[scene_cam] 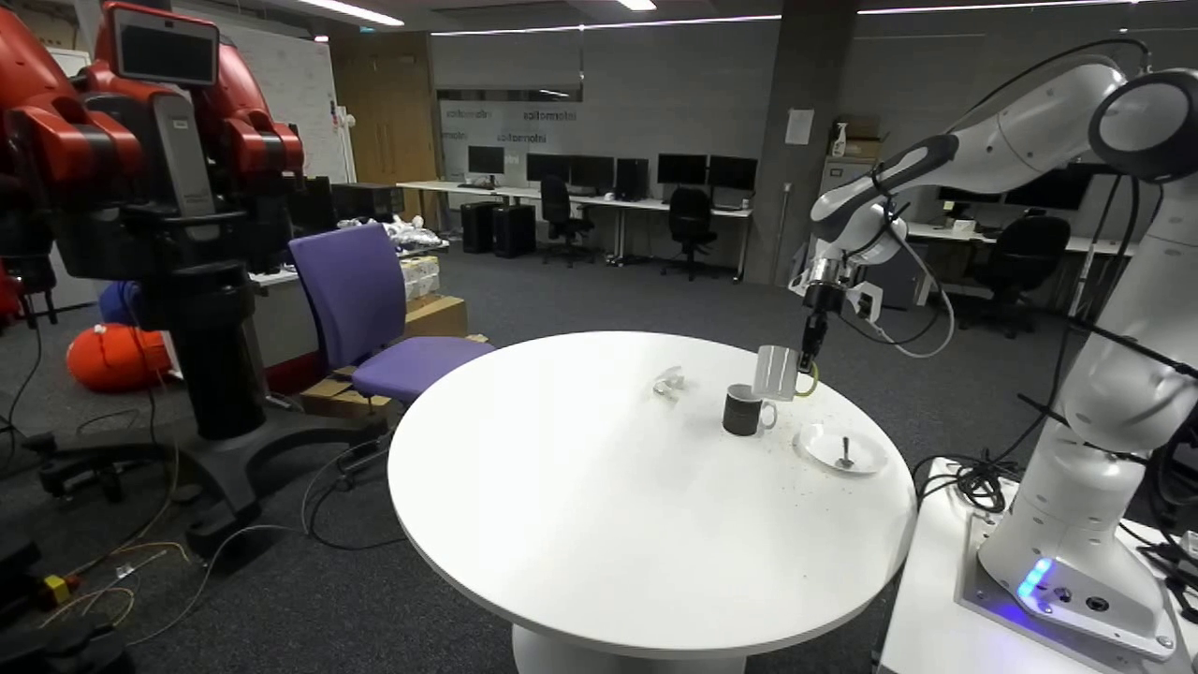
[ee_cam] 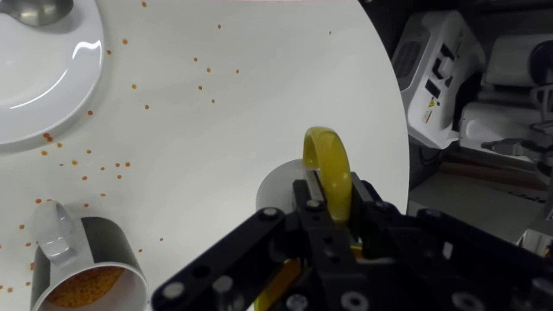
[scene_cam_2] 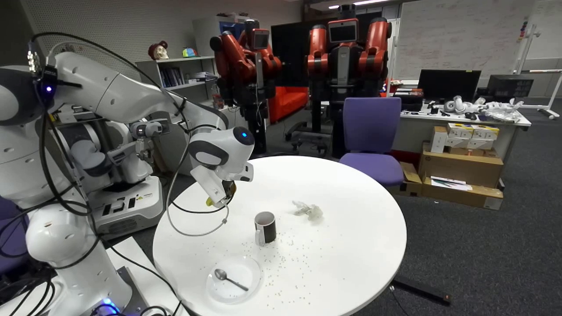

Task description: Pour the liquid from the mug on the left into the mug on the right.

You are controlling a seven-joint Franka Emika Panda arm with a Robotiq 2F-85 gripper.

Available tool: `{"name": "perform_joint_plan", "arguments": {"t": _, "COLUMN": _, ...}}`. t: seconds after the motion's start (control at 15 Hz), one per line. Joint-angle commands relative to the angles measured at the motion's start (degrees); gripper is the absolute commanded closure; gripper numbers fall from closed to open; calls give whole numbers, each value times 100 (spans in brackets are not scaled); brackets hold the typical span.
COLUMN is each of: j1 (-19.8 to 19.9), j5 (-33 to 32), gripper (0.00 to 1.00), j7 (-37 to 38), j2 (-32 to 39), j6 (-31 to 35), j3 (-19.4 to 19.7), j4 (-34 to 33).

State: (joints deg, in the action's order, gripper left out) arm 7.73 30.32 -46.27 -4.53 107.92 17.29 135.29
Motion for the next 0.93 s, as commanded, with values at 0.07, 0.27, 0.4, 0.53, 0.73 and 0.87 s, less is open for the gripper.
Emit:
{"name": "perform_joint_plan", "arguments": {"t": 0.07, "j1": 360, "j5": 158, "gripper": 95, "j7": -478, "j2": 525, "j6": -770, "j3": 16, "j4": -598}}
{"name": "perform_joint_plan", "arguments": {"t": 0.27, "j1": 546, "j5": 193, "gripper": 95, "j7": -423, "j2": 686, "j6": -851, "j3": -7, "j4": -754}}
{"name": "perform_joint_plan", "arguments": {"t": 0.4, "j1": 528, "j5": 17, "gripper": 82, "j7": -303, "j2": 670, "j6": -470, "j3": -107, "j4": -525}}
{"name": "perform_joint_plan", "arguments": {"t": 0.53, "j1": 566, "j5": 21, "gripper": 82, "j7": -302, "j2": 711, "j6": -474, "j3": -105, "j4": -564}}
{"name": "perform_joint_plan", "arguments": {"t": 0.73, "j1": 565, "j5": 26, "gripper": 82, "j7": -302, "j2": 711, "j6": -475, "j3": -109, "j4": -567}}
{"name": "perform_joint_plan", "arguments": {"t": 0.87, "j1": 564, "j5": 27, "gripper": 82, "j7": -302, "j2": 711, "j6": -476, "j3": -110, "j4": -568}}
